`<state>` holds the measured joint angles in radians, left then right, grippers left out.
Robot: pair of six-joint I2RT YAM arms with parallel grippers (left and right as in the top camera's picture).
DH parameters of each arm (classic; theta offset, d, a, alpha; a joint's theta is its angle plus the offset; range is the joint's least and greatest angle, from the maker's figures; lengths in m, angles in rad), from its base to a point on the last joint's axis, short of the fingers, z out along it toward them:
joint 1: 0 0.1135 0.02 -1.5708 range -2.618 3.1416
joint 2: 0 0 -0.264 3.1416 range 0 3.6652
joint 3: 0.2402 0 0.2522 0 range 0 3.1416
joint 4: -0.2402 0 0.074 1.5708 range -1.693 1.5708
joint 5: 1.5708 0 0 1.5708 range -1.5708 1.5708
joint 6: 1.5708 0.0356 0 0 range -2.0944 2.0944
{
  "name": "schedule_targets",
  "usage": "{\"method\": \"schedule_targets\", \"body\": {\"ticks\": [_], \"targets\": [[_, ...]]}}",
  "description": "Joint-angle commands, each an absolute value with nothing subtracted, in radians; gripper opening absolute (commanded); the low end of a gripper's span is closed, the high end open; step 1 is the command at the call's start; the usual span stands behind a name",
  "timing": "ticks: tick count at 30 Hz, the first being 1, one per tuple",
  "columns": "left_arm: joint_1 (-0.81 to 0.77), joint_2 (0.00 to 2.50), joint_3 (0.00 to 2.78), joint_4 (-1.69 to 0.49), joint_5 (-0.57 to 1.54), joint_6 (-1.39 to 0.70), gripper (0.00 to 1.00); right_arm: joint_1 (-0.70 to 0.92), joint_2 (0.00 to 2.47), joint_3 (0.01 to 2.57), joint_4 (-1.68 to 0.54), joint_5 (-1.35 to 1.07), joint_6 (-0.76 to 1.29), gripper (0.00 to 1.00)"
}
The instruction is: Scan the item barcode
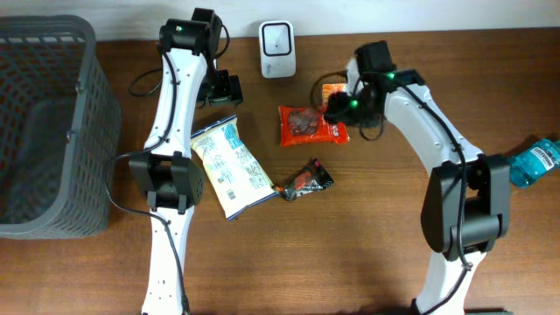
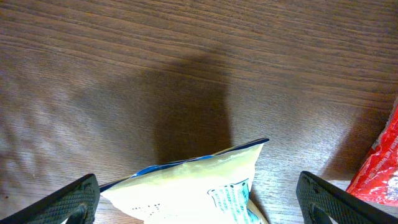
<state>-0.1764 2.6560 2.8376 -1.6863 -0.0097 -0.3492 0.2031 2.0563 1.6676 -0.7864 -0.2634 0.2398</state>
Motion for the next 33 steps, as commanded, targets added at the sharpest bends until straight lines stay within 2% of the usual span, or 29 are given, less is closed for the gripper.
{"method": "schedule_targets", "body": {"ticks": [1, 3, 4, 13, 15, 17, 18, 19, 20, 21, 22, 24, 27, 28, 30, 33], "targets": [[-0.176, 2.648, 2.849, -1.688, -0.003, -0.355, 0.99, 0.282, 2.046, 1.687, -0.724, -0.276, 0.241, 0.32], [-0.176, 2.648, 2.849, -1.688, -0.003, -0.355, 0.99, 0.329, 2.093, 1.687, -0.681, -0.257, 0.257, 0.15], [-0.176, 2.648, 2.849, -1.688, -0.003, -0.355, 0.99, 0.341, 2.11, 1.687, -0.68, -0.216, 0.298, 0.12], [-0.176, 2.648, 2.849, -1.666, -0.002, -0.355, 0.99, 0.392, 2.237, 1.687, -0.654, -0.198, 0.349, 0.15], [-0.176, 2.648, 2.849, -1.666, 0.002, -0.355, 0.99, 0.392, 2.191, 1.7, -0.664, -0.198, 0.349, 0.2], [-0.176, 2.648, 2.849, -1.689, 0.095, -0.355, 0.99, 0.384, 2.141, 1.749, -0.71, -0.197, 0.345, 0.3], [-0.176, 2.648, 2.849, -1.688, 0.166, -0.351, 0.99, 0.377, 2.121, 1.78, -0.739, -0.197, 0.345, 0.37], [-0.176, 2.648, 2.849, -1.687, 0.244, -0.321, 1.0, 0.36, 2.1, 1.823, -0.785, -0.197, 0.345, 0.49], [-0.179, 2.648, 2.849, -1.683, 0.337, -0.246, 0.95, 0.345, 2.088, 1.849, -0.814, -0.197, 0.345, 0.58], [-0.187, 2.648, 2.849, -1.685, 0.424, -0.15, 0.91, 0.318, 2.077, 1.883, -0.857, -0.198, 0.345, 0.77], [-0.204, 2.648, 2.849, -1.689, 0.469, -0.072, 0.85, 0.286, 2.074, 1.916, -0.904, -0.198, 0.345, 0.87], [-0.241, 2.651, 2.849, -1.68, 0.449, -0.07, 0.66, 0.231, 2.074, 1.937, -0.957, -0.198, 0.346, 0.98], [-0.312, 2.656, 2.826, -1.586, 0.448, -0.07, 0.31, 0.146, 2.075, 1.931, -1.026, -0.198, 0.346, 0.99], [-0.334, 2.656, 2.81, -1.531, 0.445, -0.076, 0.23, 0.131, 2.075, 1.929, -1.04, -0.198, 0.345, 0.99], [-0.373, 2.659, 2.771, -1.433, 0.367, -0.191, 0.12, 0.121, 2.079, 1.927, -1.062, -0.197, 0.332, 1.0], [-0.413, 2.661, 2.688, -1.343, 0.332, -0.261, 0.05, 0.121, 2.087, 1.925, -1.07, -0.148, 0.305, 0.81]]}}
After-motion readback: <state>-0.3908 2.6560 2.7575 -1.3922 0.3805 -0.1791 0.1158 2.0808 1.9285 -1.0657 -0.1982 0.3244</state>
